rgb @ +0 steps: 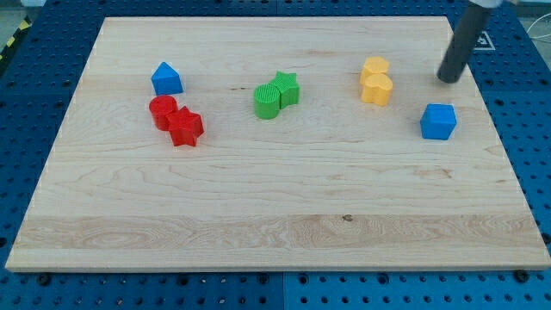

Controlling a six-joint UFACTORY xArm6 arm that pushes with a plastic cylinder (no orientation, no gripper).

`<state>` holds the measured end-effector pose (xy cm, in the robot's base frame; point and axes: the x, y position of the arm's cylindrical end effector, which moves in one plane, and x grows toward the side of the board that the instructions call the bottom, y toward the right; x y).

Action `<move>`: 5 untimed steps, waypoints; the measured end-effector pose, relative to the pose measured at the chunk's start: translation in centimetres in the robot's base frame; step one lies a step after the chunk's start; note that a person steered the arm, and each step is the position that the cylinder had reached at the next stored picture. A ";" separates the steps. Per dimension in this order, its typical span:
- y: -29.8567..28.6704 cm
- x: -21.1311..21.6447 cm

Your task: Move the blue cube closer to the blue triangle

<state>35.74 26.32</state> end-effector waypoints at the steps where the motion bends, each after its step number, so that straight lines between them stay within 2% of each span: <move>1: 0.8 4.0; 3: 0.1 11.4; 5: -4.2 12.7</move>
<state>48.49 22.16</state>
